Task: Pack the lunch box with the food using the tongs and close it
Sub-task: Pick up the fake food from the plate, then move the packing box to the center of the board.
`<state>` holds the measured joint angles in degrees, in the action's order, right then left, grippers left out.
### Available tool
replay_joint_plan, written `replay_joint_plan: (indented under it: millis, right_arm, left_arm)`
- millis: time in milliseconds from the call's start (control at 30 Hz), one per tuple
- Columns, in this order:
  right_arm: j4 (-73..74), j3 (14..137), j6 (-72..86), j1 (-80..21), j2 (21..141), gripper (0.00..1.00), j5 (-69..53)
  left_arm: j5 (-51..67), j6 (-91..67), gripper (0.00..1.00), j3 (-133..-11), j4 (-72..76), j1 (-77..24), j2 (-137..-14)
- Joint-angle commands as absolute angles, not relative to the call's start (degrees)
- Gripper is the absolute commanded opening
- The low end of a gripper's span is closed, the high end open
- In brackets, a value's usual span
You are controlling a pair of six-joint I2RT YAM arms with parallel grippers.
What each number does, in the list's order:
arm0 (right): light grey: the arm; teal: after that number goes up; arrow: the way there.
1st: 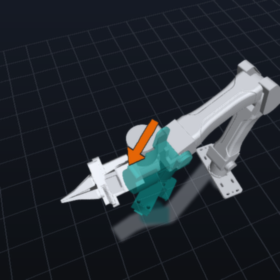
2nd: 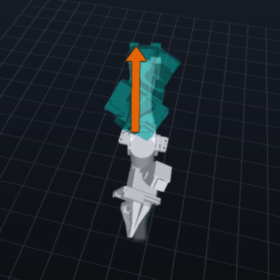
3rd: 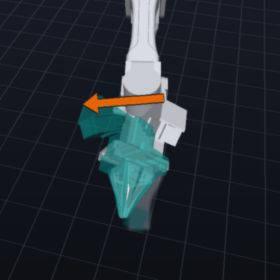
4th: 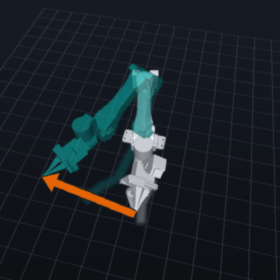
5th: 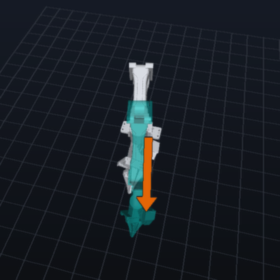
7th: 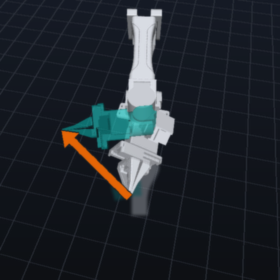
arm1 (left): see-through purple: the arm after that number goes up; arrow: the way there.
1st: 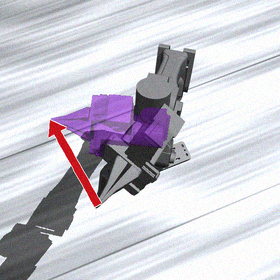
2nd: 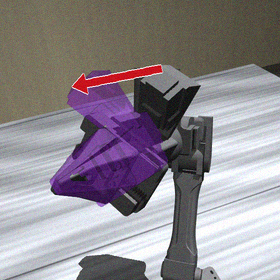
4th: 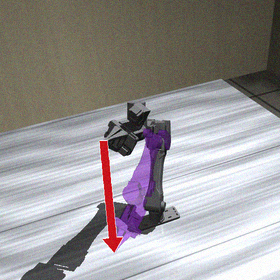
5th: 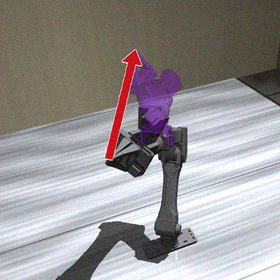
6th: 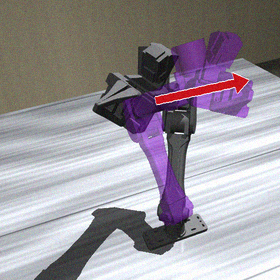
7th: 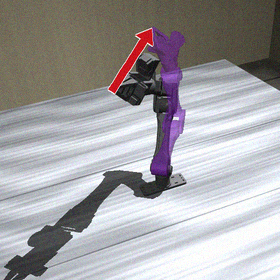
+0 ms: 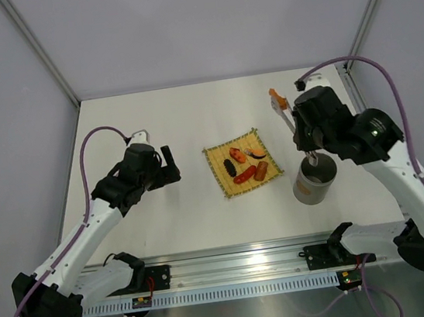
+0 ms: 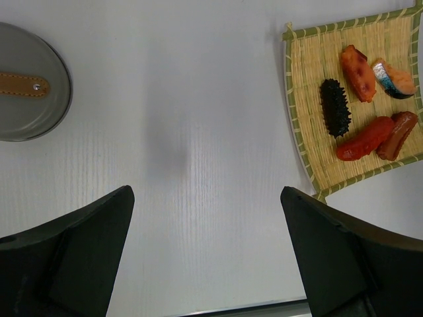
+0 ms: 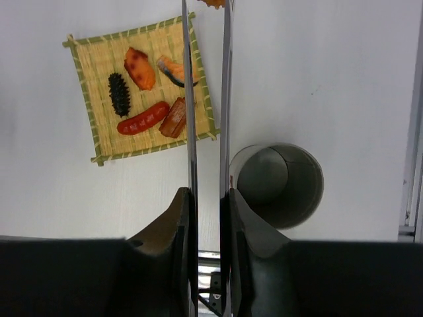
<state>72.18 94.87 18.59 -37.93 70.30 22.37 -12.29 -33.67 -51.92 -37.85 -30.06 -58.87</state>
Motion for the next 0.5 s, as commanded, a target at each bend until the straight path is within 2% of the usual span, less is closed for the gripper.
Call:
replay_joint_plan:
  millis: [0, 233, 467]
  right_arm:
    - [81.5, 95.7, 29.1, -38.5, 66.1, 0.0, 30.9]
    - [91.7, 89.3, 43.3, -38.5, 58.4, 0.0, 29.4]
    - [93.7, 85.1, 47.4, -38.5, 52.7, 0.0, 23.8]
  left_arm:
    - [-12.3, -33.2, 0.98, -53.2, -36.0, -29.9, -59.0]
    - [-10.8, -33.0, 0.98, -53.0, -35.2, -29.9, -59.5]
    - [-9.8, -32.8, 0.98, -54.7, -35.3, -29.9, -59.9]
